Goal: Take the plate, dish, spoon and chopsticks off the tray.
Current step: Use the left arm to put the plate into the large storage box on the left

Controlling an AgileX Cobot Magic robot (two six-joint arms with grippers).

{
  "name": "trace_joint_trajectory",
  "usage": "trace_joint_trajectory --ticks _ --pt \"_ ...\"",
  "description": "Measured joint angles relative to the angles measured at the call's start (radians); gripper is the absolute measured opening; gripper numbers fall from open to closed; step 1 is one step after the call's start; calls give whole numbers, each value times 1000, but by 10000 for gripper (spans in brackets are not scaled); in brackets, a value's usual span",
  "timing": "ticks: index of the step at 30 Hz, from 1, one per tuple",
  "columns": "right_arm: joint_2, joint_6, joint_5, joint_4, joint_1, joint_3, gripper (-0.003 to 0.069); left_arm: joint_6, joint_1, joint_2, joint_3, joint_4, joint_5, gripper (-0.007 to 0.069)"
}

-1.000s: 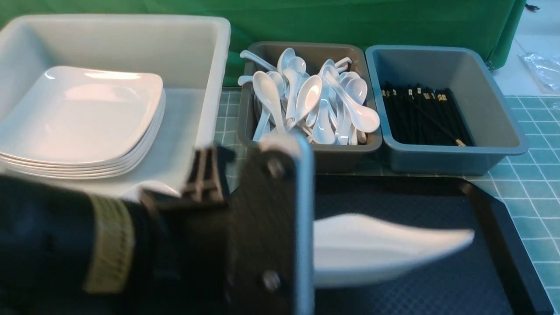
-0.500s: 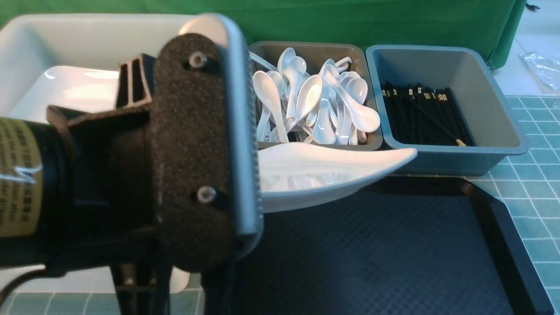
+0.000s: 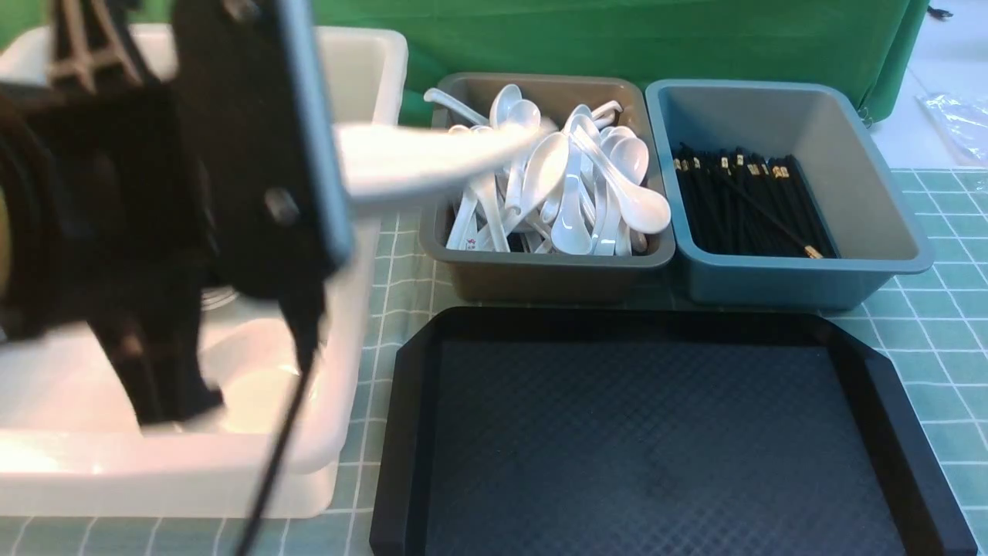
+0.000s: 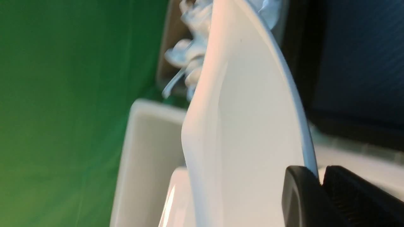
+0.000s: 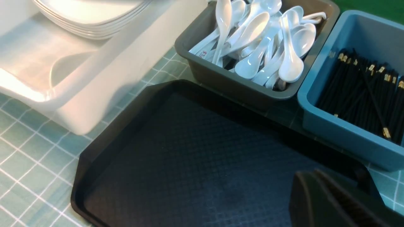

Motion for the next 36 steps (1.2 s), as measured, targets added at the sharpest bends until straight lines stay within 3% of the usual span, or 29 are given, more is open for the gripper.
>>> trace_joint_trajectory --ticks 3,4,5,10,16,26,36 --pt "0 0 0 0 0 0 20 19 159 8 0 -18 -56 41" --pt "0 0 0 0 0 0 20 22 170 9 0 -21 -56 41" --pt "0 0 -2 0 0 0 20 47 278 27 0 -51 -110 41" --pt "0 -15 -1 0 0 0 20 133 562 145 0 -135 -305 41" --pt "0 -19 17 0 0 0 20 198 719 290 0 -174 -422 41" --pt "0 -34 24 0 0 0 20 204 762 479 0 -155 -436 41" --pt "0 -52 53 0 0 0 20 112 762 583 -3 -105 -409 25"
